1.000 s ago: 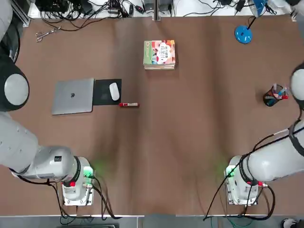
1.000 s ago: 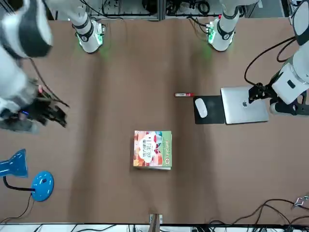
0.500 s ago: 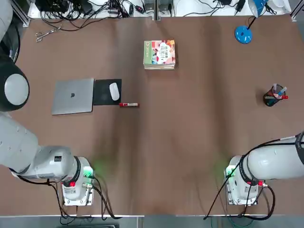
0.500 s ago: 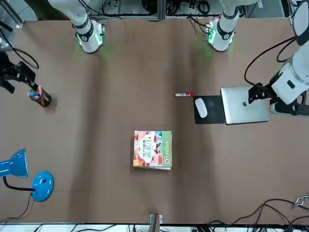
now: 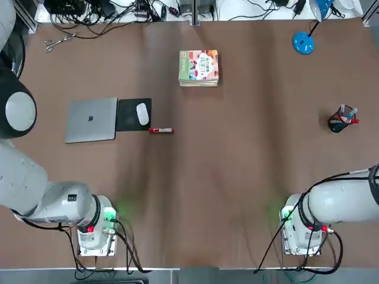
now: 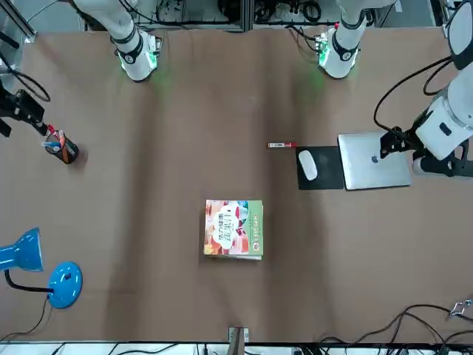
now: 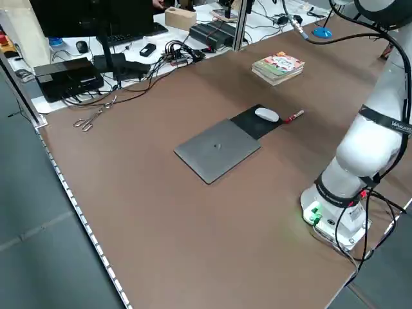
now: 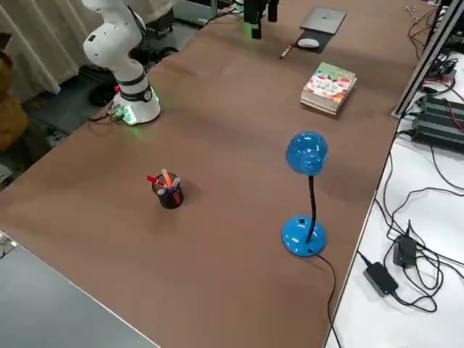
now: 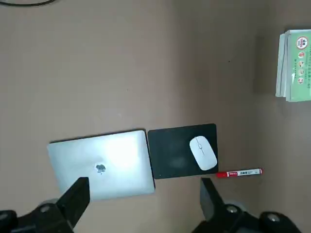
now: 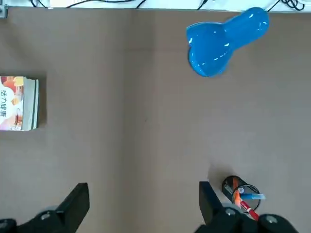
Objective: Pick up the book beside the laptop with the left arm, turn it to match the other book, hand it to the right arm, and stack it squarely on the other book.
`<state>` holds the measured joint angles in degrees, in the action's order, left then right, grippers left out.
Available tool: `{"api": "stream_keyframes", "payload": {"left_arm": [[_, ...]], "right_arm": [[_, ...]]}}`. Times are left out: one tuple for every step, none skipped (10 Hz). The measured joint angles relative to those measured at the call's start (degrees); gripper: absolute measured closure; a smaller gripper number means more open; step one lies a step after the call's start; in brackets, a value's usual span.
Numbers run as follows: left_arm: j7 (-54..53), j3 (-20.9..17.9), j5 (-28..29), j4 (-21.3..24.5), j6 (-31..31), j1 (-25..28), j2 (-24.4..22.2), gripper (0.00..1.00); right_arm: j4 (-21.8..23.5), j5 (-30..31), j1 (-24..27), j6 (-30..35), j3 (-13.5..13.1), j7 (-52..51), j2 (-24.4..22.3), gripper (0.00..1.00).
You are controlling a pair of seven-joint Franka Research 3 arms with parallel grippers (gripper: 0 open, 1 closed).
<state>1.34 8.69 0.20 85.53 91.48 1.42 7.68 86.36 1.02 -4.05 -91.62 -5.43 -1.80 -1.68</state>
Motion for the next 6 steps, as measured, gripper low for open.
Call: {"api": "stream_keyframes", "payload": {"left_arm": [[0.0, 0.0, 0.0, 0.0, 0.0, 0.0, 0.0, 0.0], [0.0, 0.0, 0.0, -0.04, 0.0, 0.0, 0.0, 0.0], [0.0, 0.0, 0.0, -0.22, 0.03, 0.01, 0.01, 0.0], [0.0, -0.02, 0.0, -0.62, 0.04, 0.06, 0.01, 0.0], [0.02, -0.07, 0.0, -0.93, 0.04, 0.16, 0.01, 0.0], [0.09, -0.17, 0.0, -1.04, 0.04, 0.22, 0.01, 0.0]], "right_arm": [[-0.14, 0.0, 0.71, 0.45, 0.0, -0.04, 0.0, 0.0], [-0.18, 0.0, 1.05, 0.93, 0.0, -0.04, 0.0, 0.0], [-0.19, 0.0, 1.4, 1.95, -0.02, -0.04, 0.0, 0.0], [-0.18, 0.0, 2.05, 3.18, -0.17, -0.16, 0.01, 0.0], [-0.19, 0.0, 2.89, 3.56, -0.34, -0.31, 0.01, 0.0], [-0.19, 0.0, 3.9, 3.58, -0.44, -0.48, 0.01, 0.0]]}}
